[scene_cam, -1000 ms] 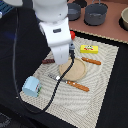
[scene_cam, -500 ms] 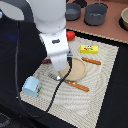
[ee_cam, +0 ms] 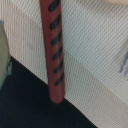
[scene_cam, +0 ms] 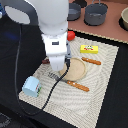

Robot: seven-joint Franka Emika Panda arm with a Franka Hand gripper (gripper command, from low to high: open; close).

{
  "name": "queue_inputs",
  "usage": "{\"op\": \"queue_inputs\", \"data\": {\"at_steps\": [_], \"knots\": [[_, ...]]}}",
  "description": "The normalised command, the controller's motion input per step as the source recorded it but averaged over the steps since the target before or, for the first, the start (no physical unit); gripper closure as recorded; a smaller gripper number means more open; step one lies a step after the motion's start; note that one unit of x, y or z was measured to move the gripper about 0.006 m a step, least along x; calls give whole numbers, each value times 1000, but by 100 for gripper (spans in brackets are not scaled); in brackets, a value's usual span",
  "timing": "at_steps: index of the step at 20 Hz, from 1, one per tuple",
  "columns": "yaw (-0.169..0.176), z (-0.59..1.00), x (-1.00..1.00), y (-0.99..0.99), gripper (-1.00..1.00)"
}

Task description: Interact with the objects in diverse but meaningful ways.

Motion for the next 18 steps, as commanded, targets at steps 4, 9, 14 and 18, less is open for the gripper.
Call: {"op": "queue_inputs", "data": {"at_steps": [4,9,14,18], "knots": [[-45,-339,-306,219,-100],[-39,-320,-295,194,-100],[-29,-328,-247,185,-100],[-21,-321,-187,130,-100]]}}
